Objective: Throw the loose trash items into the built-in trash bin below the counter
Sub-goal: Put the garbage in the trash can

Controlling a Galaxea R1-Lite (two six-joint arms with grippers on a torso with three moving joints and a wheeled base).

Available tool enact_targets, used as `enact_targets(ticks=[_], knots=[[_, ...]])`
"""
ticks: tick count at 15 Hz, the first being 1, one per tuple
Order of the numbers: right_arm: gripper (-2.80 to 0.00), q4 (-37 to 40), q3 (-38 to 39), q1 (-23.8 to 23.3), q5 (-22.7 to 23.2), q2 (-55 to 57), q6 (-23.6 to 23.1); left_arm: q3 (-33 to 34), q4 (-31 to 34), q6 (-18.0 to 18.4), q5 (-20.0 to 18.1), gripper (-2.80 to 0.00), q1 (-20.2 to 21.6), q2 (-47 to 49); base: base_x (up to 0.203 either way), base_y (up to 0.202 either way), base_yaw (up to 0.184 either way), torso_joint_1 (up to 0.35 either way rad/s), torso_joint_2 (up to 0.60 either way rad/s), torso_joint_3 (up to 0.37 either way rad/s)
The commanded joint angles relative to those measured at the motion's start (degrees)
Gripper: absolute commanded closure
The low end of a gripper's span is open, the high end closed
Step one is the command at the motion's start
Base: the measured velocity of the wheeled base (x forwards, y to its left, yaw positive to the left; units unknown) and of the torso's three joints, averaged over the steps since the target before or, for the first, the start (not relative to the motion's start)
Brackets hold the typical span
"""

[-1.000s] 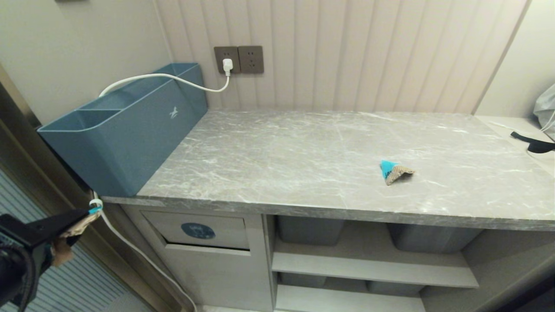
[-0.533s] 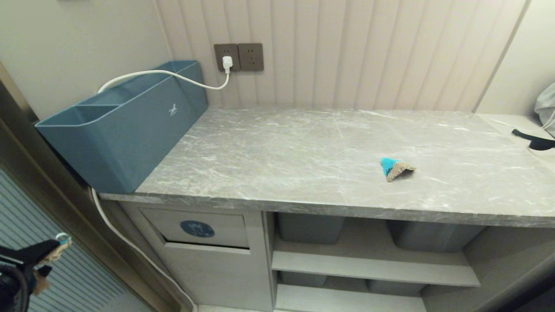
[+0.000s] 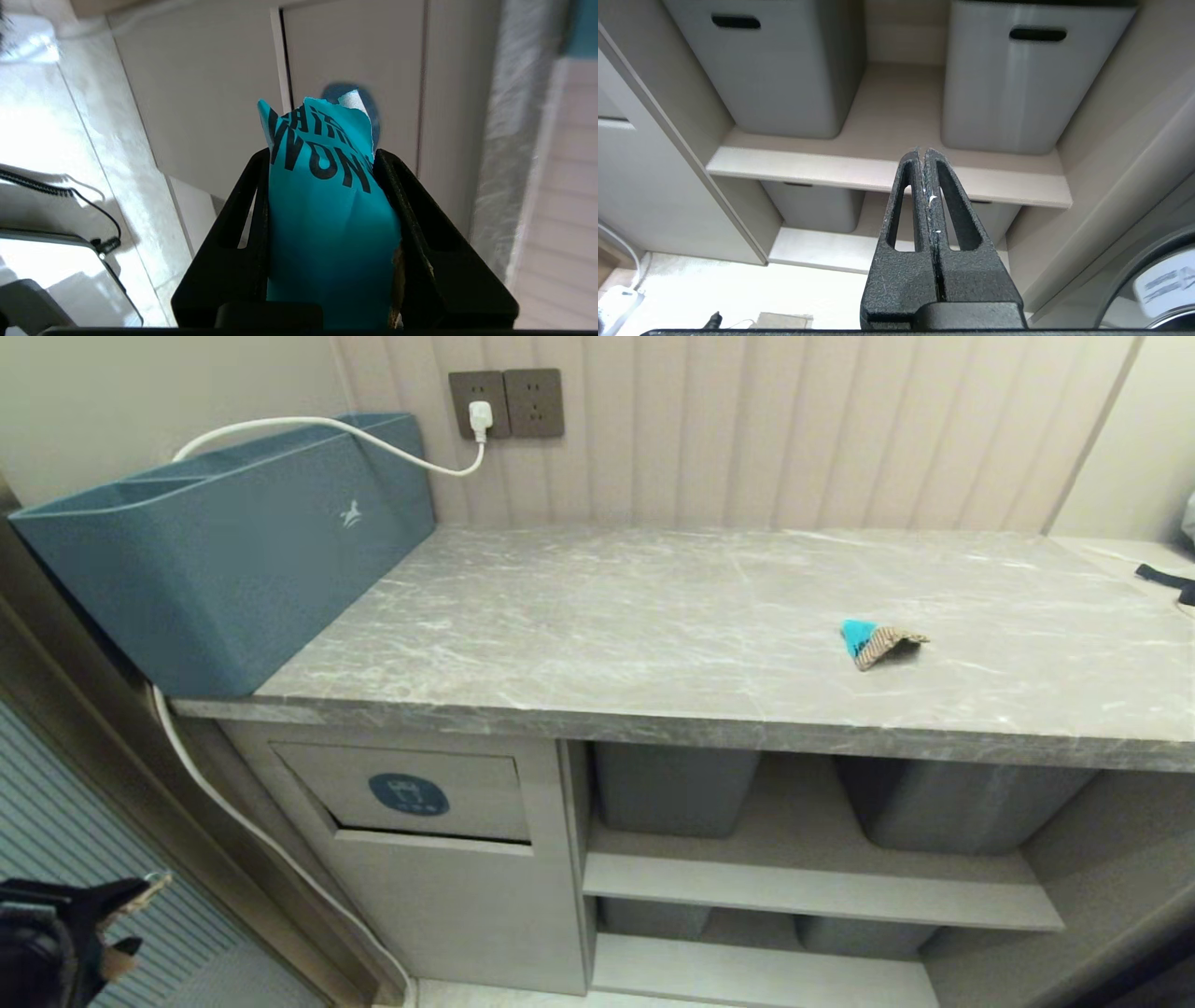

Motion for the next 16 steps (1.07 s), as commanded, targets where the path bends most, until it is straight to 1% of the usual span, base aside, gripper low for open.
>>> enact_targets(ticks=[1,2,3,6,7,8,10,12,14,16], knots=[[0.0,-0.02,0.0,0.06,0.01,-0.04,0.03,-0.65,-0.14,-0.52,-1.06,0.0,-0.22,2.25,0.0,0.0,0.0,-0.212,0.49,0.29],[0.0,-0.04,0.0,0.06,0.01,-0.04,0.0,-0.97,-0.8,-0.69,-2.1,0.0,-0.25,3.94,0.0,0.0,0.0,-0.202,0.49,0.276],[0.0,-0.04,0.0,-0.02,0.01,-0.04,0.07,-1.04,-3.03,-0.77,-2.73,0.0,-0.32,5.8,0.0,0.0,0.0,-0.203,0.5,0.287],[0.0,0.03,0.0,0.06,0.01,-0.04,0.0,-1.01,-13.11,-0.62,-3.61,0.0,-1.05,14.41,0.0,0.0,0.0,-0.19,0.48,0.286],[0.0,-0.04,0.0,0.06,0.01,-0.04,0.0,-1.43,-16.35,-0.39,-3.7,0.0,-2.2,17.26,0.0,0.0,0.0,-0.181,0.47,0.289],[0.0,-0.04,0.0,0.0,0.01,-0.04,0.0,-2.18,-18.5,-0.28,-3.73,0.0,-4.91,19.06,0.0,0.0,0.0,-0.178,0.47,0.276],[0.0,-0.04,0.0,0.06,0.01,-0.04,0.0,-4.92,-19.99,-0.29,-3.28,0.0,-9.14,22.77,0.0,0.0,0.0,-0.16,0.46,0.289],[0.0,0.03,0.0,-0.01,0.01,-0.04,0.0,-9.28,-20.29,-0.41,-1.82,0.0,-11.51,26.74,0.0,0.0,0.0,-0.125,0.37,0.236],[0.0,0.05,0.0,0.06,0.01,-0.04,0.0,-13.51,-20.38,-0.49,-0.49,0.0,-14.12,31.46,0.0,0.0,0.0,-0.036,0.12,0.079],[0.0,-0.04,0.0,0.02,0.01,-0.04,0.0,-17.23,-20.52,-0.76,0.68,0.0,-15.53,36.3,0.0,0.0,0.0,-0.014,0.04,0.029]])
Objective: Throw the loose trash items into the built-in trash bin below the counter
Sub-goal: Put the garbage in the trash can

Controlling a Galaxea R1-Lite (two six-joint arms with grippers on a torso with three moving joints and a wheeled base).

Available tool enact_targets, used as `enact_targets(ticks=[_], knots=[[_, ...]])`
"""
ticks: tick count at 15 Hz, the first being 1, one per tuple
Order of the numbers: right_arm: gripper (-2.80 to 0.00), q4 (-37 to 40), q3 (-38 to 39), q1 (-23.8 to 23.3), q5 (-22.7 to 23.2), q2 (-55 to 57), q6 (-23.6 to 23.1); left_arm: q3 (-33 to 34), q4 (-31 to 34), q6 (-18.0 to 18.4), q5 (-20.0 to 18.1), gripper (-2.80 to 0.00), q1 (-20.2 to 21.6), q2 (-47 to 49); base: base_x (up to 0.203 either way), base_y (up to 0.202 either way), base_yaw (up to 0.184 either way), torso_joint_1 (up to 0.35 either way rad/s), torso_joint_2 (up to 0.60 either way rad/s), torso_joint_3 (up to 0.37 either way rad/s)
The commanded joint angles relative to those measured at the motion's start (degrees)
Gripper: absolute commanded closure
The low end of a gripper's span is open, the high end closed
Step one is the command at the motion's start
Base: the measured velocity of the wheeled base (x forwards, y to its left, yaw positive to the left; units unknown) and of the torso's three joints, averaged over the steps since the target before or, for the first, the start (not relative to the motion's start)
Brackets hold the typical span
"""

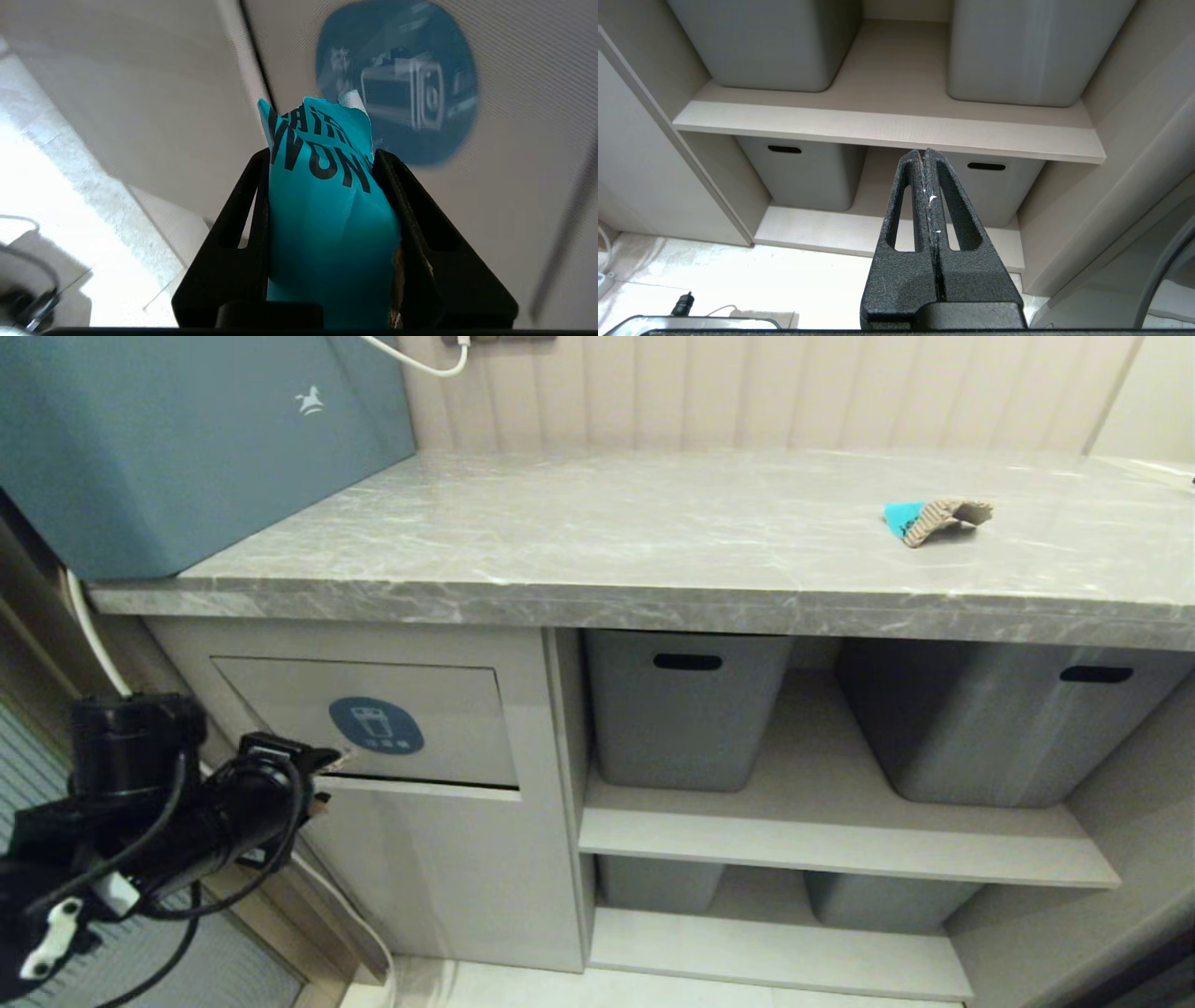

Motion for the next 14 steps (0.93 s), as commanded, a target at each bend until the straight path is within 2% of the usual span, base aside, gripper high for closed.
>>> enact_targets(ticks=[1,4,6,12,14], knots=[[0.0,0.02,0.0,0.06,0.01,-0.04,0.0,-3.17,-0.72,-0.5,0.32,0.0,-1.2,6.73,0.0,0.0,0.0,0.0,0.0,0.0],[0.0,0.01,0.0,0.0,0.01,-0.04,0.0,-7.39,-6.91,-0.29,1.55,0.0,-2.34,14.61,0.0,0.0,0.0,0.0,0.0,0.0],[0.0,0.01,0.0,0.06,0.01,-0.04,0.0,-11.04,-8.68,-0.5,3.12,0.0,-2.78,18.64,0.0,0.0,0.0,0.0,0.0,0.0],[0.0,0.01,0.0,-0.01,0.01,-0.04,-0.09,-20.77,-6.59,-4.47,7.35,0.0,-3.3,24.61,0.0,0.0,0.0,0.0,0.0,0.0],[0.0,0.01,0.0,0.06,0.01,-0.04,-0.09,-23.73,-3.58,-6.72,8.82,0.0,-3.5,25.21,0.0,0.0,0.0,0.0,0.0,0.0]])
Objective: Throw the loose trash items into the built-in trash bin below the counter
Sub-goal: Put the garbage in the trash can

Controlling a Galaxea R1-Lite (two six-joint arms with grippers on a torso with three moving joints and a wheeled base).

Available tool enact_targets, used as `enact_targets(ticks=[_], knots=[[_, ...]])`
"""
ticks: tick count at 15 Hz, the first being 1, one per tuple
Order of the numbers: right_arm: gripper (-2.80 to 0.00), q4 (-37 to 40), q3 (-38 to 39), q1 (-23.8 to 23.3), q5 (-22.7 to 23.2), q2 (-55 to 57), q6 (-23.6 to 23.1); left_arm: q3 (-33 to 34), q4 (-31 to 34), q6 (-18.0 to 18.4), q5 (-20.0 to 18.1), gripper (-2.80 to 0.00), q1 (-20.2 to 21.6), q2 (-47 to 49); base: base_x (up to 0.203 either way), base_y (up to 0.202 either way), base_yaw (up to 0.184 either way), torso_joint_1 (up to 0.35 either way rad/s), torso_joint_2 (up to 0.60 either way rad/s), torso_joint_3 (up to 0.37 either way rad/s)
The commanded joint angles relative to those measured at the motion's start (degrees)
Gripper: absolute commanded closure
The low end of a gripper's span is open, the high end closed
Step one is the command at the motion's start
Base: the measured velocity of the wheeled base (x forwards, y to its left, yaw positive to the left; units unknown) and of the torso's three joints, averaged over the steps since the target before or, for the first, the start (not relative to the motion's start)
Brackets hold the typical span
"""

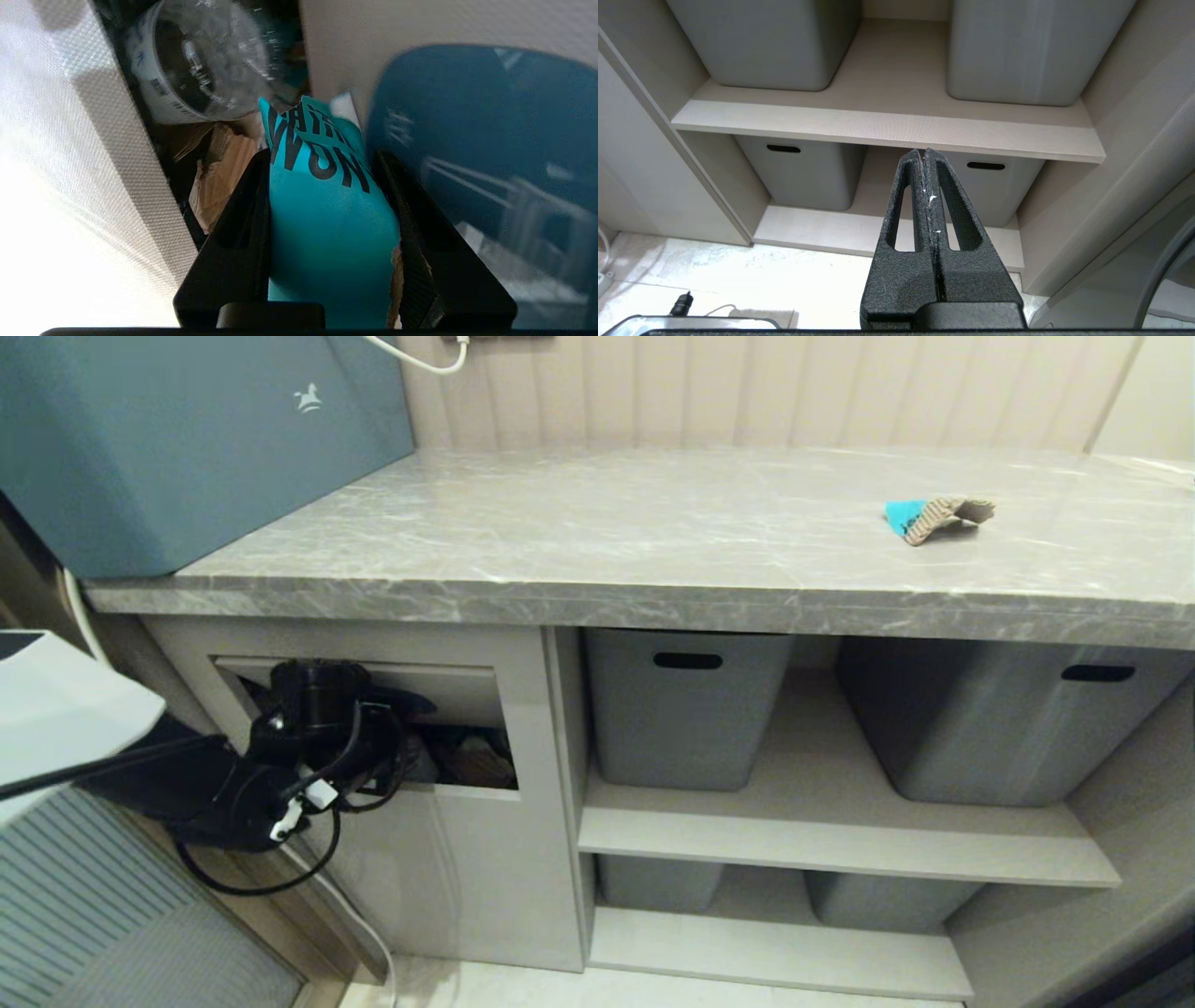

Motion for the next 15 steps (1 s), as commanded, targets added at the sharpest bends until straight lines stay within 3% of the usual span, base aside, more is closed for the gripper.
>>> enact_targets(ticks=[1,5,6,15], knots=[[0.0,-0.01,0.0,-0.02,0.01,-0.04,-0.04,-2.3,1.37,-1.72,0.26,0.0,-0.25,0.9,0.0,0.0,0.0,0.0,0.0,0.0],[0.0,-0.01,0.0,0.03,0.01,-0.04,-0.04,-4.69,2.28,-2.67,0.25,0.0,-1.97,2.37,0.0,0.0,0.0,0.0,0.0,0.0],[0.0,0.07,0.0,0.06,0.01,-0.04,-0.04,-5.05,2.3,-2.67,0.2,-2.8,-2.01,2.61,0.0,0.0,0.0,0.0,0.0,0.0],[0.0,-0.01,0.0,0.02,0.01,-0.04,-0.04,-7.19,2.81,-2.67,0.29,-2.8,-2.98,3.9,0.0,0.0,0.0,0.0,0.0,0.0]])
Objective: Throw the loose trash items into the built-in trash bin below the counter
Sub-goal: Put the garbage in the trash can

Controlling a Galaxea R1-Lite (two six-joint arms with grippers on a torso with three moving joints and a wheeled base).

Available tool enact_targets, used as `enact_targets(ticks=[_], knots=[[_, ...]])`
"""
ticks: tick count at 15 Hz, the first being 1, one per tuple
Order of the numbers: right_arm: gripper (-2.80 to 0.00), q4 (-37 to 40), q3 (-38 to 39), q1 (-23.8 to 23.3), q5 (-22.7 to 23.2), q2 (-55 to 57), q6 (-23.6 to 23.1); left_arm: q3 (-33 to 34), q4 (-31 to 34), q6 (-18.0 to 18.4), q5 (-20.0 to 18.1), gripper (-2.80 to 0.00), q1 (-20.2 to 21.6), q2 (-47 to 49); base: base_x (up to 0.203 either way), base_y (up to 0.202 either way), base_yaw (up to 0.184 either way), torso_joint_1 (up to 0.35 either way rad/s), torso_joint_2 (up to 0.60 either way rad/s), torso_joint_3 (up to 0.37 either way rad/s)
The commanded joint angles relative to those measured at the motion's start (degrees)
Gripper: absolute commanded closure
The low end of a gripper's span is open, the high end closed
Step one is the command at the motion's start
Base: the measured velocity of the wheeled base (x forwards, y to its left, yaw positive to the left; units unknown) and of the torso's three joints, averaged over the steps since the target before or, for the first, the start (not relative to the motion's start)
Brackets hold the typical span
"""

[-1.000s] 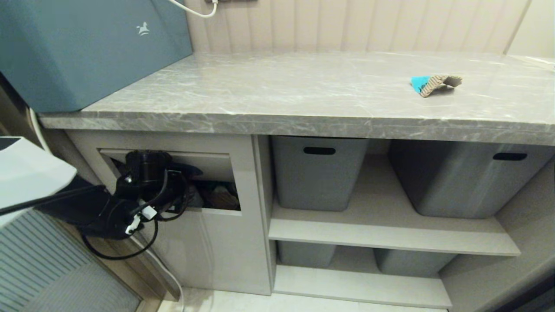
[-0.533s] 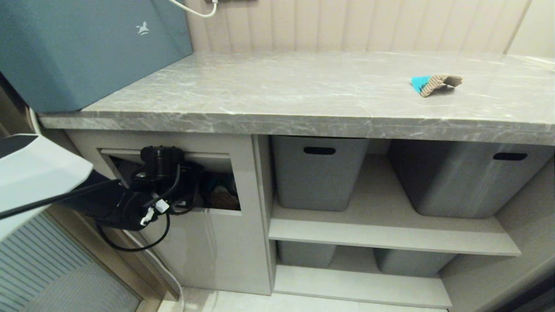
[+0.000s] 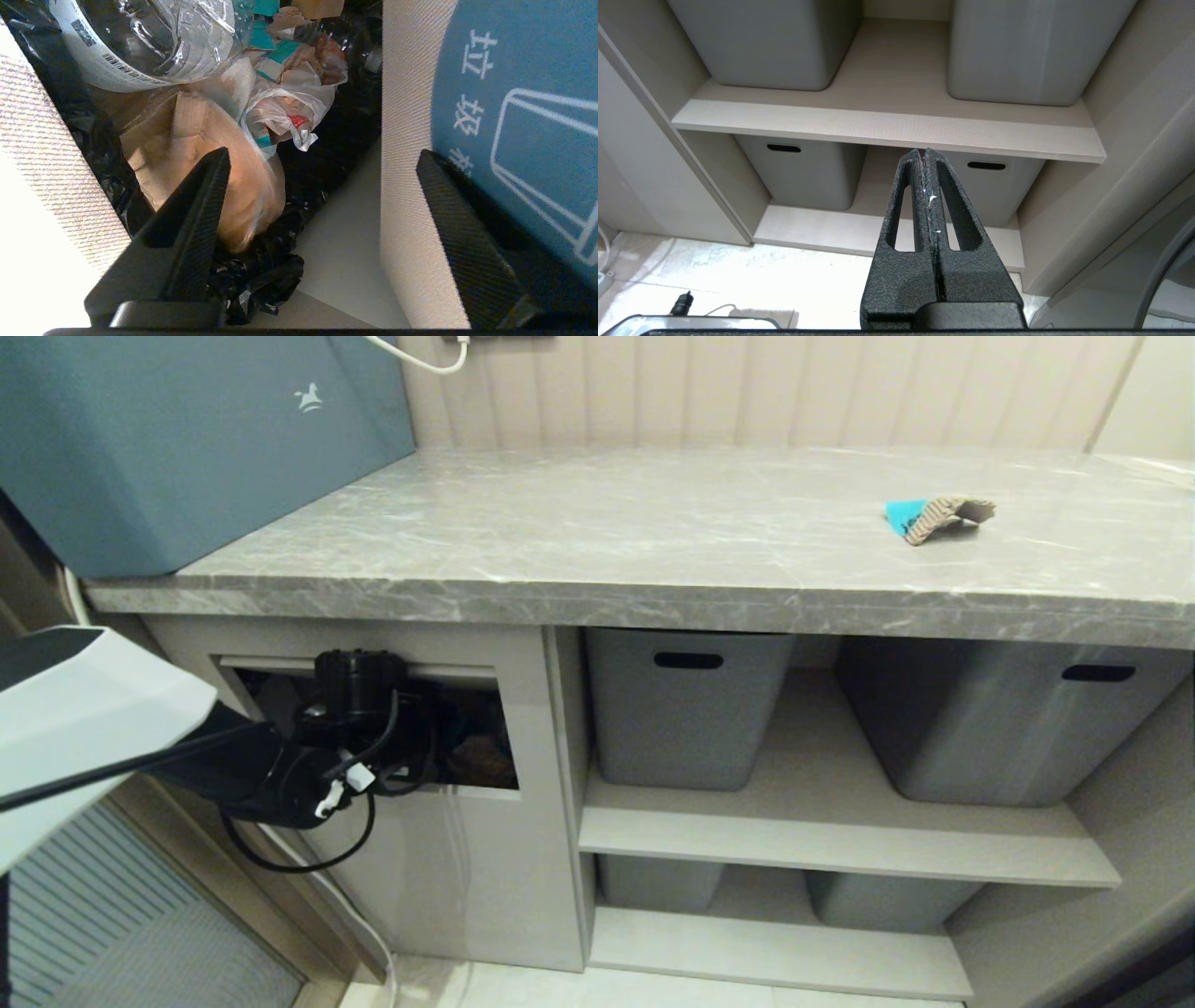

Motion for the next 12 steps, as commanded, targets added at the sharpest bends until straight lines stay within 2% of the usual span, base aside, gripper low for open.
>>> enact_targets(ticks=[1,7,12], knots=[[0.0,0.0,0.0,-0.02,0.01,-0.04,-0.01,-0.01,-0.17,-0.4,0.17,-2.8,-0.03,0.02,0.0,0.0,0.0,0.0,0.0,0.0],[0.0,-0.02,0.0,0.06,0.01,-0.04,-0.01,0.93,0.41,-0.33,1.26,-2.8,-0.12,-0.93,0.0,0.0,0.0,0.0,0.0,0.0],[0.0,-0.02,0.0,-0.02,0.01,-0.04,0.07,12.57,1.02,-0.33,5.43,-2.8,-1.93,-11.87,0.0,0.0,0.0,0.0,0.0,0.0]])
